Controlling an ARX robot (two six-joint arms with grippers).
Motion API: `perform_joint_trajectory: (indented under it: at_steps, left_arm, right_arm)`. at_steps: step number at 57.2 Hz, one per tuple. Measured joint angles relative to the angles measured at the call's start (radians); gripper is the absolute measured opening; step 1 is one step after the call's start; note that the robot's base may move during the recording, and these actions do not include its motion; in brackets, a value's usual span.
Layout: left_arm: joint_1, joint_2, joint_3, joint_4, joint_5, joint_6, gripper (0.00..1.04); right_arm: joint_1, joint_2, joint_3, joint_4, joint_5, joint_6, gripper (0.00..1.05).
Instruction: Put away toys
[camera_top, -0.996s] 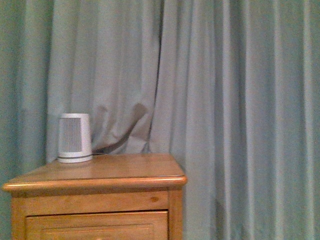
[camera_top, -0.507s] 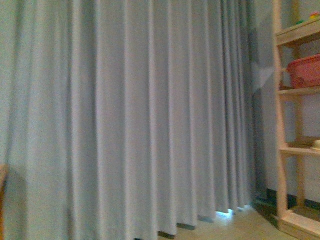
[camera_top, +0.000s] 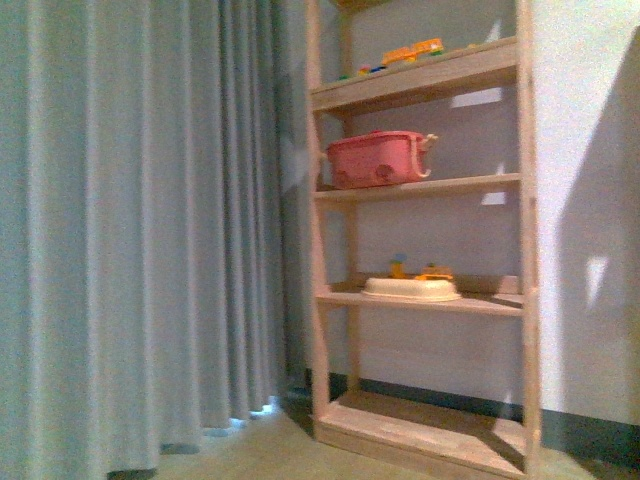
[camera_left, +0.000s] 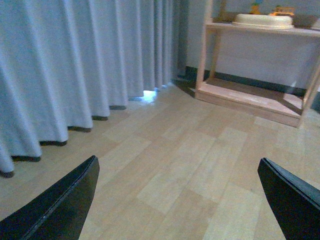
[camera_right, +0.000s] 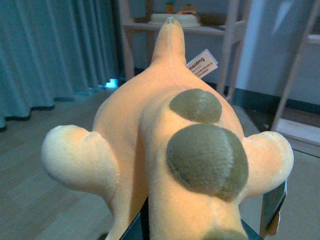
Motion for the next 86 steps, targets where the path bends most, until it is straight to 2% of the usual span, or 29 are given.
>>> perform_joint_trajectory:
  at_steps: [86]
  left_arm:
    - [0.0, 0.0, 0.0, 0.0, 0.003, 0.0, 0.98]
  right_arm:
    - [-0.001, 0.0, 0.0, 0.0, -0.003, 0.0, 0.07]
